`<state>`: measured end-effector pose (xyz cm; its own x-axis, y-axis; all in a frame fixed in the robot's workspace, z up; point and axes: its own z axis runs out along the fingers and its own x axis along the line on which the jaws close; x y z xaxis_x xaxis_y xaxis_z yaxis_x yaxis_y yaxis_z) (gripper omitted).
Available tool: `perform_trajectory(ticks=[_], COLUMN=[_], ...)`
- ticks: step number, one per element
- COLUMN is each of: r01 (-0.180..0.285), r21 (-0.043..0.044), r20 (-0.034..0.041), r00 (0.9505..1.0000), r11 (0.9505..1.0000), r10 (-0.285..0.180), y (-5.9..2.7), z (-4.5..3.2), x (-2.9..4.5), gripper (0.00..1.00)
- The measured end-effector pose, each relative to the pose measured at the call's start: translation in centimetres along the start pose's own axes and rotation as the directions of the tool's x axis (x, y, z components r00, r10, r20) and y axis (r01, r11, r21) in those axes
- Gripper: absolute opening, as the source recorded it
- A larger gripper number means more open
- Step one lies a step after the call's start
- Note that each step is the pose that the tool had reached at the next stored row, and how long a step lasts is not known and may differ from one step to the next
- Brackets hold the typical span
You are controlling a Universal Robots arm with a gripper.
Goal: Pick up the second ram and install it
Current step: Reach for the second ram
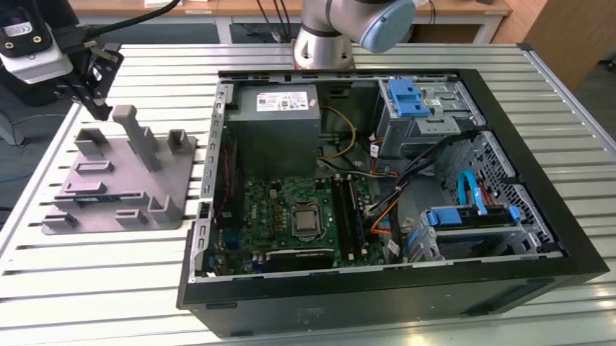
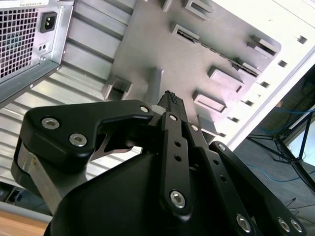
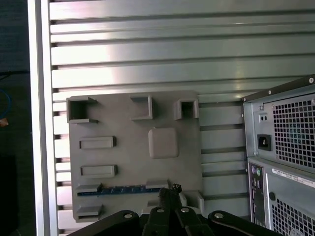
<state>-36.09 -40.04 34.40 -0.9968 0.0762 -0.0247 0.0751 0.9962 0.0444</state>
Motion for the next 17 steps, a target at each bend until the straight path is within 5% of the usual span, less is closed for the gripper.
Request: perform_trajectory(ticks=[17], r01=[0.0], r21=[0.0001], r20=[-0.0002], r00=[1.0], r11=[1.0], r10=[0.0], y=[-0.2], z=[0.78], x=[0.61], gripper=[0.1])
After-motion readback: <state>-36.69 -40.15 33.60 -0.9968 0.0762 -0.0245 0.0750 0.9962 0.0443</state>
